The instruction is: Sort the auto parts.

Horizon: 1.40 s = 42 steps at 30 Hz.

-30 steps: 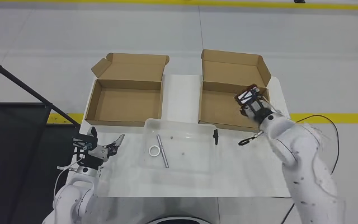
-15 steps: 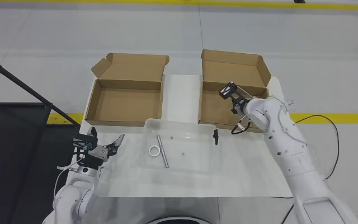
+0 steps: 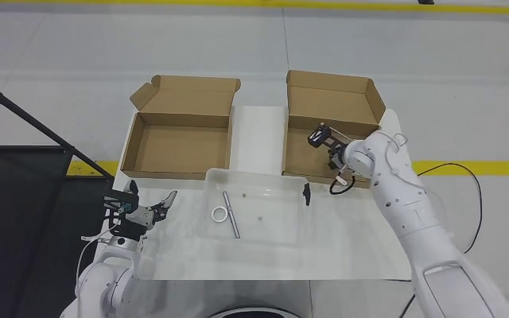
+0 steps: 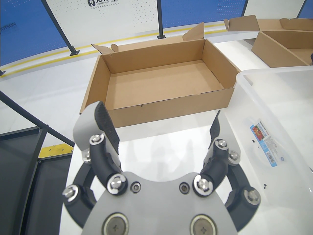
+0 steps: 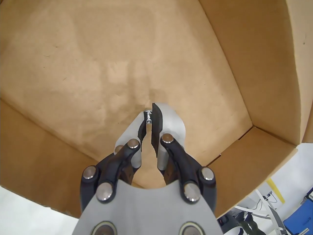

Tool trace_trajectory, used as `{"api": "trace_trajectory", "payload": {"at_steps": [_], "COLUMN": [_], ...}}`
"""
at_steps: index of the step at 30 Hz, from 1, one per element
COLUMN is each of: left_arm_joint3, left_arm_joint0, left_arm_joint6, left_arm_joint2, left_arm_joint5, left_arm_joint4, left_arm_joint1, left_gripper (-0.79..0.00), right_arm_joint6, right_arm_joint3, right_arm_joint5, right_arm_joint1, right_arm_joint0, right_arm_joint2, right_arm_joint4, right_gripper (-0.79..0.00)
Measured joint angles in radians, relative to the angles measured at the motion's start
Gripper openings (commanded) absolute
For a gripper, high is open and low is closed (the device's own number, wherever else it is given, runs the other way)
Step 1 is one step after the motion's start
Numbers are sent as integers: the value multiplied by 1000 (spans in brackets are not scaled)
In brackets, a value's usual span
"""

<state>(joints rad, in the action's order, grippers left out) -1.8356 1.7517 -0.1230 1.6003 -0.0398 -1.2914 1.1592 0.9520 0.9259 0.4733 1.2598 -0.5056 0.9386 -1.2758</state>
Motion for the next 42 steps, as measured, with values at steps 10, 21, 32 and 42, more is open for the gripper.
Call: {"api": "trace_trajectory", "payload": {"at_steps": [10,21,32,42], "left_arm_joint3": [0,0,0,0], "left_arm_joint0": [0,0,0,0], "left_arm_joint6": [0,0,0,0], "left_arm_joint2": [0,0,0,0], "left_arm_joint5": [0,0,0,0], "left_arm_joint4": [0,0,0,0], "left_arm_joint1": [0,0,0,0], "left_gripper": [0,0,0,0], "right_arm_joint6": [30,78,20,63], "right_arm_joint3": [212,995,1041,824], "right_arm_joint5": [8,103,162,193], "right_arm_joint1": [-31,-93,-76,-56], "right_arm_joint0": [-56,-386,-449,-399], "right_arm_joint2": [79,220,0,-107], "right_arm_joint4": [5,45,47,134], "right_gripper": [-95,0,-197,-246]}}
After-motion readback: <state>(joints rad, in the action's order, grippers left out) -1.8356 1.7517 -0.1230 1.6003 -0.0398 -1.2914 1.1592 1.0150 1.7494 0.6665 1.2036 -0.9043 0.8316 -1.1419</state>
